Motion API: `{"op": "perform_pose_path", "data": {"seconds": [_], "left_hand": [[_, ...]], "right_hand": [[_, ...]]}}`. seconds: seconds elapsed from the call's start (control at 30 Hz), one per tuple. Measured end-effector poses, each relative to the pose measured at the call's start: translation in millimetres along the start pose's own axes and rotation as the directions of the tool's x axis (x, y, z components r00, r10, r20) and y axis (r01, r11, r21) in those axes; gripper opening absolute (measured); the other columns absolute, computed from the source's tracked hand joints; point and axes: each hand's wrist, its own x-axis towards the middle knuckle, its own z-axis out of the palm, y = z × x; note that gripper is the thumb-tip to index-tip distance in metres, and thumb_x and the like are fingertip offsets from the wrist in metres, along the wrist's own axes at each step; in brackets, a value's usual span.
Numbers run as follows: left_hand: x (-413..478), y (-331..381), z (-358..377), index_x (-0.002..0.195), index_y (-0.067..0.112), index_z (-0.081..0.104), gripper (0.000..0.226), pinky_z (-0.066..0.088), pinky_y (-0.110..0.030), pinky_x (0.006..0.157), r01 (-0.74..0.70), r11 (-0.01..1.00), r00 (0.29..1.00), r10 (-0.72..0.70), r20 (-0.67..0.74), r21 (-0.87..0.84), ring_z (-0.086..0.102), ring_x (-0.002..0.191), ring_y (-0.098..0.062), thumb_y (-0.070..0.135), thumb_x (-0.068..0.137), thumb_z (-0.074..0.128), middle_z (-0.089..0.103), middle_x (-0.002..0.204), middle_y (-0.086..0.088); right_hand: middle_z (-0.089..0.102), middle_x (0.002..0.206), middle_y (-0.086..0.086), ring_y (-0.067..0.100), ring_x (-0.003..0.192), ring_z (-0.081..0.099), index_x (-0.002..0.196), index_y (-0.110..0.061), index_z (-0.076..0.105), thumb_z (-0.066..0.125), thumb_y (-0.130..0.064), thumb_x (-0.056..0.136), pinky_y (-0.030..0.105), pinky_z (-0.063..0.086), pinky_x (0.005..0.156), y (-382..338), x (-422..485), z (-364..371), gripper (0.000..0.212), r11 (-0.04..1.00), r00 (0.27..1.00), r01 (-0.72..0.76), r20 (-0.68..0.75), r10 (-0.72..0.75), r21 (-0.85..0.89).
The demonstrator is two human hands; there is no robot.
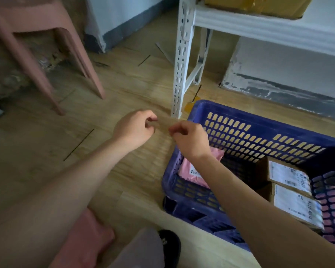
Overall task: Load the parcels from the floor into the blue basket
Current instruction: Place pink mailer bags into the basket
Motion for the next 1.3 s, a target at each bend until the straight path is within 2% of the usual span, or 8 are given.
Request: {"op": "perform_pose_path", "data": {"seconds": [0.27, 0.47, 0.57, 0.7, 0.87, 1.0, 1.13, 1.3], "left_hand": [[-35.7, -103.1, 11.2, 0.099, 0.021, 0.067, 0.022, 0.048, -0.029, 0.081, 0.292, 0.943, 0.955, -0.298, -0.014, -0.158, 0.062, 0.087, -0.016, 0.011, 0.081, 0.061, 0.065, 0.094, 0.005], [-89.1, -169.4, 41.0, 0.114, 0.015, 0.062, 0.032, 0.045, -0.030, 0.092, 0.422, 0.903, 0.902, -0.411, 0.132, -0.075, 0.060, 0.104, -0.020, 0.010, 0.082, 0.060, 0.061, 0.118, -0.003], [-113.9, -195.4, 56.1, 0.125, 0.021, 0.055, 0.050, 0.039, -0.027, 0.098, 0.283, 0.943, 0.874, -0.328, 0.358, 0.173, 0.049, 0.119, -0.019, 0.011, 0.077, 0.066, 0.048, 0.131, -0.004], [-143.3, -210.7, 75.8, 0.135, 0.023, 0.041, 0.064, 0.037, -0.036, 0.102, -0.048, 0.895, 0.700, -0.286, 0.654, 0.443, 0.035, 0.130, -0.022, 0.015, 0.077, 0.068, 0.033, 0.139, -0.005], [-167.8, -221.3, 89.0, 0.139, 0.013, 0.034, 0.066, 0.031, -0.041, 0.104, -0.222, 0.807, 0.667, -0.284, 0.689, 0.547, 0.035, 0.130, -0.026, 0.008, 0.080, 0.062, 0.032, 0.141, -0.011], [-170.1, -229.3, 97.3, 0.078, 0.019, 0.073, 0.055, 0.054, -0.037, 0.061, -0.340, 0.760, 0.785, -0.094, 0.613, 0.553, 0.066, 0.069, -0.023, 0.026, 0.026, 0.088, 0.067, 0.083, -0.008], [-160.7, -224.1, 102.0, 0.133, 0.014, 0.046, 0.052, 0.030, -0.049, 0.106, -0.344, 0.770, 0.691, -0.180, 0.700, 0.537, 0.044, 0.125, -0.029, 0.020, 0.084, 0.061, 0.043, 0.136, -0.014], [-149.7, -221.4, 102.7, 0.144, 0.010, 0.021, 0.078, 0.015, -0.045, 0.113, -0.265, 0.788, 0.684, -0.252, 0.685, 0.556, 0.040, 0.130, -0.027, 0.028, 0.082, 0.066, 0.043, 0.139, -0.007]], "right_hand": [[0.072, 0.092, -0.003, 0.010, 0.086, 0.062, 0.090, -0.016, 0.073, 0.050, 0.001, 0.080, 0.021, 0.048, 0.081, -30.7, -30.7, 84.2, 0.030, 0.985, 0.971, 0.170, 0.167, -0.172, 0.030], [0.069, 0.101, -0.003, 0.011, 0.091, 0.062, 0.098, -0.015, 0.071, 0.050, -0.004, 0.087, 0.021, 0.051, 0.077, -11.9, -39.2, 149.0, 0.026, 0.999, 0.910, 0.002, 0.414, 0.015, -0.042], [0.068, 0.108, -0.002, 0.012, 0.100, 0.062, 0.105, -0.014, 0.069, 0.048, -0.003, 0.089, 0.021, 0.050, 0.082, 8.5, -42.7, 172.9, 0.029, 0.989, 0.847, -0.032, 0.522, 0.104, -0.144], [0.065, 0.113, -0.002, 0.017, 0.103, 0.062, 0.103, -0.017, 0.069, 0.048, -0.007, 0.090, 0.034, 0.052, 0.089, 44.9, -52.7, 202.7, 0.026, 0.955, 0.779, -0.077, 0.581, 0.237, -0.285], [0.065, 0.114, -0.003, 0.016, 0.107, 0.061, 0.101, -0.019, 0.070, 0.048, -0.006, 0.087, 0.034, 0.051, 0.090, 70.9, -66.5, 216.4, 0.029, 0.924, 0.734, -0.066, 0.608, 0.301, -0.377], [0.065, 0.114, -0.004, 0.016, 0.107, 0.060, 0.097, -0.020, 0.070, 0.046, -0.006, 0.088, 0.035, 0.050, 0.091, 76.3, -62.4, 218.0, 0.029, 0.916, 0.740, -0.100, 0.586, 0.330, -0.390], [0.065, 0.110, -0.003, 0.015, 0.102, 0.061, 0.095, -0.021, 0.069, 0.048, -0.008, 0.088, 0.036, 0.051, 0.090, 76.6, -60.0, 216.4, 0.026, 0.916, 0.736, -0.136, 0.581, 0.348, -0.377], [0.064, 0.113, -0.003, 0.015, 0.106, 0.059, 0.097, -0.021, 0.069, 0.049, -0.008, 0.086, 0.034, 0.050, 0.093, 69.8, -55.9, 207.8, 0.026, 0.921, 0.749, -0.147, 0.568, 0.342, -0.361]]}}
